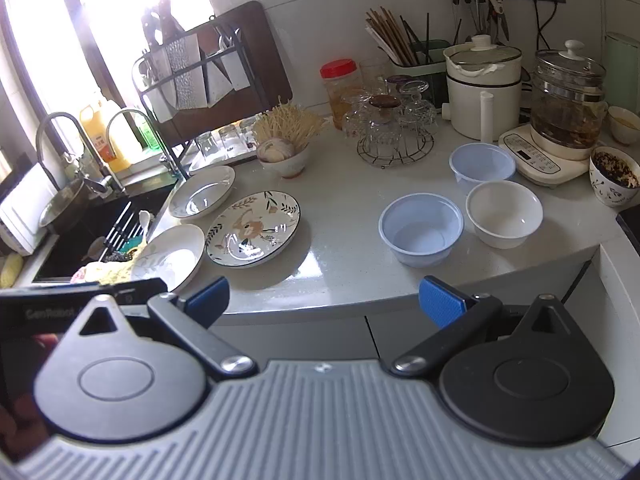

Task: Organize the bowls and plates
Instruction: 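Move both grippers toward the orange-rimmed white bowl beside the sink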

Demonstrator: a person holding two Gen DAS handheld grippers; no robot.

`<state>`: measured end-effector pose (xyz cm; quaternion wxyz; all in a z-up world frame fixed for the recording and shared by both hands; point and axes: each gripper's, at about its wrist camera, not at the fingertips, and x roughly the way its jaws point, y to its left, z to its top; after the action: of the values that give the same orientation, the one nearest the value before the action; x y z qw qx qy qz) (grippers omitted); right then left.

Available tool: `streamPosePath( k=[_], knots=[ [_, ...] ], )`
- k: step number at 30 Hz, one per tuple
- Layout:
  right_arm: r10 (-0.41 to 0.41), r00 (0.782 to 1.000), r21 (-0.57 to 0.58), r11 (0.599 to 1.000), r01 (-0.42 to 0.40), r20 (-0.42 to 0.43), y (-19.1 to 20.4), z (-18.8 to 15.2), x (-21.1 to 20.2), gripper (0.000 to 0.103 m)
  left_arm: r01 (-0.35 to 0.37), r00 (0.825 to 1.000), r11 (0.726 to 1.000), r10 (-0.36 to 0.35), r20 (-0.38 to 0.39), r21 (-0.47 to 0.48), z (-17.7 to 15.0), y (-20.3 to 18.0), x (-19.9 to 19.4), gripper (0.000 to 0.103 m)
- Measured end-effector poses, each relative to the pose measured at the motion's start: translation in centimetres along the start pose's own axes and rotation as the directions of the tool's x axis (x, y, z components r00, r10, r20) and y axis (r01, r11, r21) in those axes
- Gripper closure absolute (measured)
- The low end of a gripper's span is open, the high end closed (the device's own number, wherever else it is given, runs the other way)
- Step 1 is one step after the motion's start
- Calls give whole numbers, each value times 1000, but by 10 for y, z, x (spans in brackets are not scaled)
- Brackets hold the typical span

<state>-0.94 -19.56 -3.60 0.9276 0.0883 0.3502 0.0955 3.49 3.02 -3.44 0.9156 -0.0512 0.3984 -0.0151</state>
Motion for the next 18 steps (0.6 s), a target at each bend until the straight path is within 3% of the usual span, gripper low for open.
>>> streamPosePath(
  k=[18],
  knots=[
    [-9,1000,44,999,8,7,67,46,64,2,48,999,999,-48,-13,12,82,90,44,2]
  ],
)
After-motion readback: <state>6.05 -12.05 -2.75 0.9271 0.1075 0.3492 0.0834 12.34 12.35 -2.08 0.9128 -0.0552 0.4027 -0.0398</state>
